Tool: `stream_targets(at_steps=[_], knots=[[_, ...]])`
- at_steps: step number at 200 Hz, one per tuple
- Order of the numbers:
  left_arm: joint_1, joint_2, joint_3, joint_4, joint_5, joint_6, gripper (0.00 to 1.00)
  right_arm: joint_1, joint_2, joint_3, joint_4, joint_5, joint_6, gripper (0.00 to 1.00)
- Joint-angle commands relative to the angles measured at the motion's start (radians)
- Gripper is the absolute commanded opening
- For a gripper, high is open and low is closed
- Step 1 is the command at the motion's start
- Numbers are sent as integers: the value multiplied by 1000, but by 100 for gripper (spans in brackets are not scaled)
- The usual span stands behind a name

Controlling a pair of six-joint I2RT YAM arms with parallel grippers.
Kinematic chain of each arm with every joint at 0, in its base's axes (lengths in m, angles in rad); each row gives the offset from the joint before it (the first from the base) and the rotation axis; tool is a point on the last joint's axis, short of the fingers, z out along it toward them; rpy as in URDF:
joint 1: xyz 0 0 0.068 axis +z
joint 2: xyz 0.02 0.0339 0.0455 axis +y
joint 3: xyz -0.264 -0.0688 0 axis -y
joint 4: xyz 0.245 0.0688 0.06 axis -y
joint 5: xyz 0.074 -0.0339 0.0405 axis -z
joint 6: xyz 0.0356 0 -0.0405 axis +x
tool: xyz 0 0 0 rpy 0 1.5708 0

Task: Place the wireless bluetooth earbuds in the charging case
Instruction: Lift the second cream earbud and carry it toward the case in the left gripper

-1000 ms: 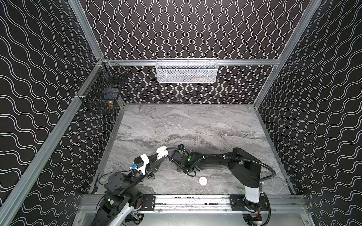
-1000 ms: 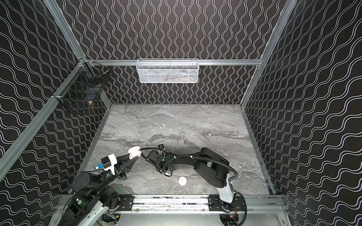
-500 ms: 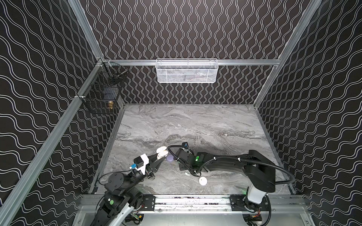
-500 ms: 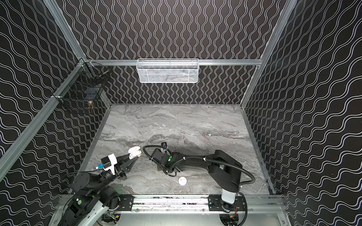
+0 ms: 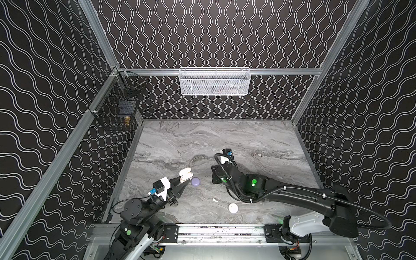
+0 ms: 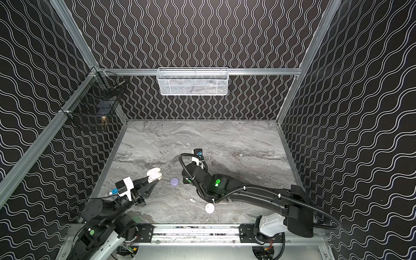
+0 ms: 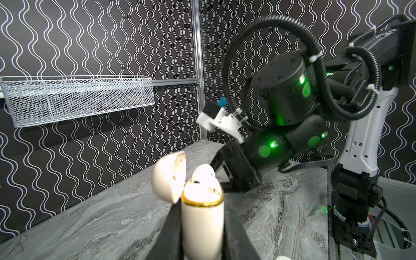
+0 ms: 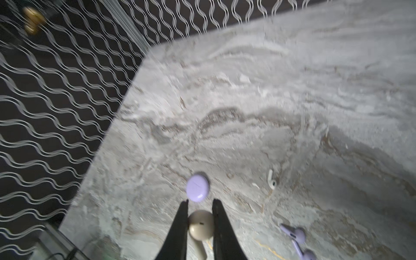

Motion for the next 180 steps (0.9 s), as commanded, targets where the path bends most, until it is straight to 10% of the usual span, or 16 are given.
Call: stream_targets(at_steps=[1, 59, 180], knots=[[1, 3, -7, 61, -9, 7, 0, 18, -57, -5, 124, 76, -54, 13], [0, 1, -15, 74, -18, 4, 0, 173, -127, 0, 431, 201, -271, 12], [0, -1, 0, 63, -58, 0, 0, 265, 59, -45, 1055, 23, -393, 10]])
